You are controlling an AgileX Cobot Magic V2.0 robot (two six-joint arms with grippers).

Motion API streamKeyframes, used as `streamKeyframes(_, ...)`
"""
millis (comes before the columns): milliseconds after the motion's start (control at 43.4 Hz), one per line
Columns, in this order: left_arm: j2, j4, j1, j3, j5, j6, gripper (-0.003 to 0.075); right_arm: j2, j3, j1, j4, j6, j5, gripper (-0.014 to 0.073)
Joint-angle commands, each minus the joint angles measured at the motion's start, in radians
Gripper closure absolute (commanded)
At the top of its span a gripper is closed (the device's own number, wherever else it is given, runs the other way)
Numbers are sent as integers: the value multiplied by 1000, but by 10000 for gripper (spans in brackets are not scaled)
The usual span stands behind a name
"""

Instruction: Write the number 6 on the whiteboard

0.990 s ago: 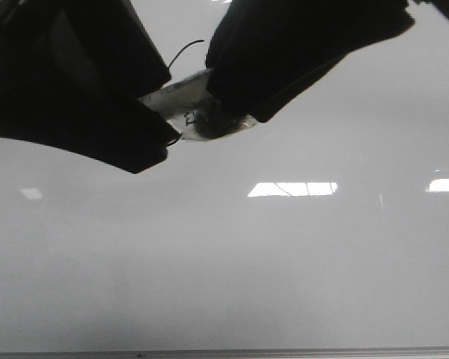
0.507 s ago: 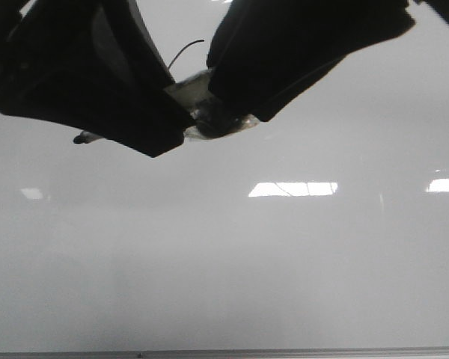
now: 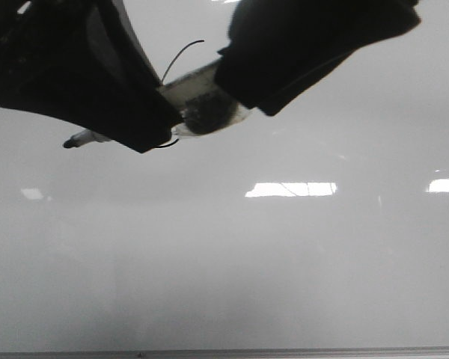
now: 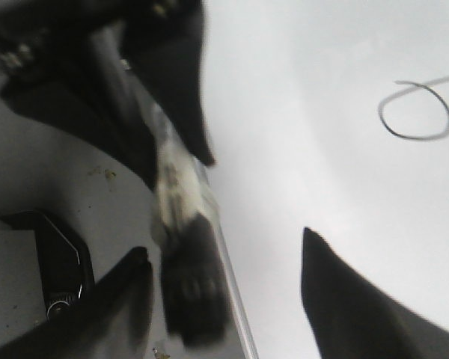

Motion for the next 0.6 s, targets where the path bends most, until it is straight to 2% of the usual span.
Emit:
streamKeyframes(0, -34, -15, 74, -30, -48, -55, 741, -70, 1, -106, 1, 50, -19, 162)
streamKeyframes(138, -103, -22, 241, 1, -55, -108, 741, -208, 123, -275, 3, 85, -35, 288)
streamKeyframes(276, -199, -84, 455, 60, -61, -133, 741, -391, 260, -449, 3, 244, -99, 424)
streamKeyframes(345, -243, -98, 581, 95, -70, -179, 741, -476, 328, -533, 3, 328, -124, 522)
streamKeyframes(461, -307, -102, 746, 159, -109, -264, 741, -598, 422, -635, 3, 365, -152, 655)
streamKeyframes(576, -333, -107, 887, 213, -182, -319, 741, -680, 479, -656, 12, 370, -182, 659)
